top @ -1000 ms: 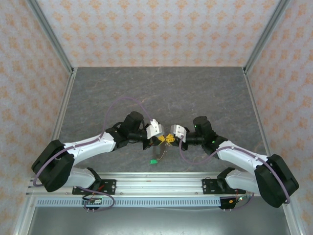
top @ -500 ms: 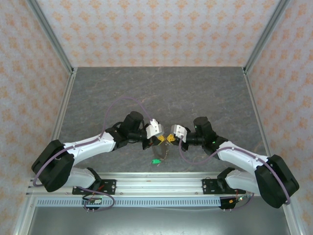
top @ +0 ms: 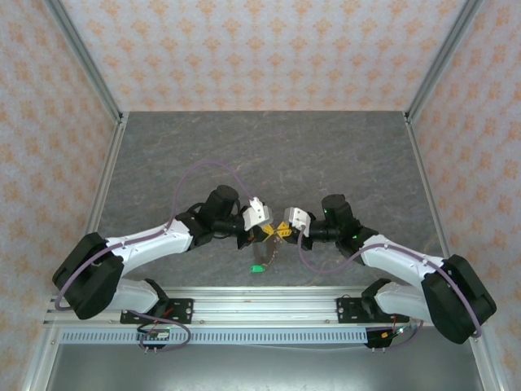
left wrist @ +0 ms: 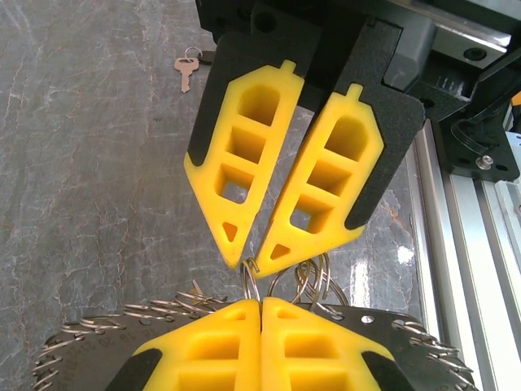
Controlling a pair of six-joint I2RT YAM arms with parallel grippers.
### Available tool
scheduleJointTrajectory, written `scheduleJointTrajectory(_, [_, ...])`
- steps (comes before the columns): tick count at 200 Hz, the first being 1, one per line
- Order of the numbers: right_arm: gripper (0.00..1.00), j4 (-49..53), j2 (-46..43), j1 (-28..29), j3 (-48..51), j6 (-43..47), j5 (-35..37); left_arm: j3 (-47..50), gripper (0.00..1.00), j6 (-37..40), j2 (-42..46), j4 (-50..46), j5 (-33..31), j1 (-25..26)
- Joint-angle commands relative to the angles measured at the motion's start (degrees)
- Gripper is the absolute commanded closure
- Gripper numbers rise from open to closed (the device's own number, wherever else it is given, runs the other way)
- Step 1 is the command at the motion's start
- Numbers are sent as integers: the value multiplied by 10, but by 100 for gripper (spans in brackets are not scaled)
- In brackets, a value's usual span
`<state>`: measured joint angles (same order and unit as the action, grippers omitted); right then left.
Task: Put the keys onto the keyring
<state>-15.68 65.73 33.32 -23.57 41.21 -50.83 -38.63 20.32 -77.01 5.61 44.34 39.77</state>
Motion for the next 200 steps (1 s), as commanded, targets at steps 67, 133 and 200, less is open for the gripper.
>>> scheduleJointTrajectory(67, [100, 20, -17, -1, -22, 3, -24, -3, 92, 0, 14, 4, -17, 2])
scheduleJointTrajectory(133, [100, 71, -20, 9, -49, 21, -23, -21, 88, 12, -3, -18, -15, 2])
scheduleJointTrajectory(200, [100, 56, -19, 15, -46, 11, -11, -34, 84, 29, -16, -52, 6, 2])
